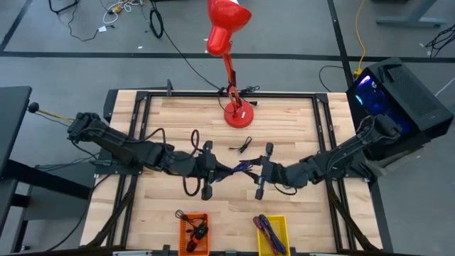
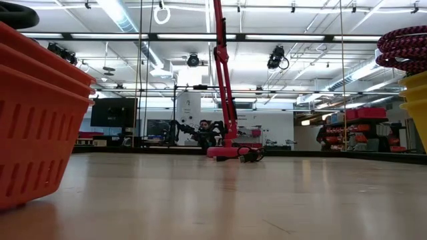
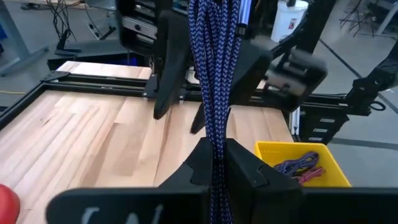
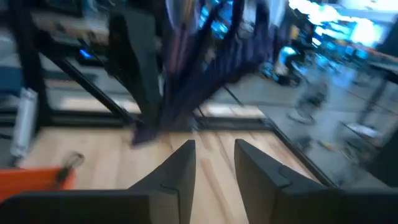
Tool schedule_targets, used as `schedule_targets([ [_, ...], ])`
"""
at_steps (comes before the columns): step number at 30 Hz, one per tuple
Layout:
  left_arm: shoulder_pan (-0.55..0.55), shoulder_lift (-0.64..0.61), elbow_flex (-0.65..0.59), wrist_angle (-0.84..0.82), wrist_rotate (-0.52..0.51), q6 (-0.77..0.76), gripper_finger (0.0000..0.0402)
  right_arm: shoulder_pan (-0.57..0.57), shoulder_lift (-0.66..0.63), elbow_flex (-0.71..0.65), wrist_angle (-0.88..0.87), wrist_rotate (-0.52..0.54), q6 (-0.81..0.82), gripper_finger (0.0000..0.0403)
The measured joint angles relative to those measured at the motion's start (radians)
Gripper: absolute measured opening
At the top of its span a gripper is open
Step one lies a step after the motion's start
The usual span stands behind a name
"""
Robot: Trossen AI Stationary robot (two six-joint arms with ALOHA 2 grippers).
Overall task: Pick & Place USB Port
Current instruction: Put the blue charger cable into the yellow bin
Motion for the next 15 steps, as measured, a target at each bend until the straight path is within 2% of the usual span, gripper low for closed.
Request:
schedule_targets([
  [6, -0.001, -0.003, 0.000, 0.001, -0.011, 0.005, 0.0023, -0.039, 0.000, 0.000, 0.083, -0.147, -0.042, 0.0114],
  [15, 0.001, -0.003, 0.000, -0.011, -0.081, 0.072, 0.0023, -0.051, 0.000, -0.001, 0.089, -0.177, -0.038, 0.0114],
])
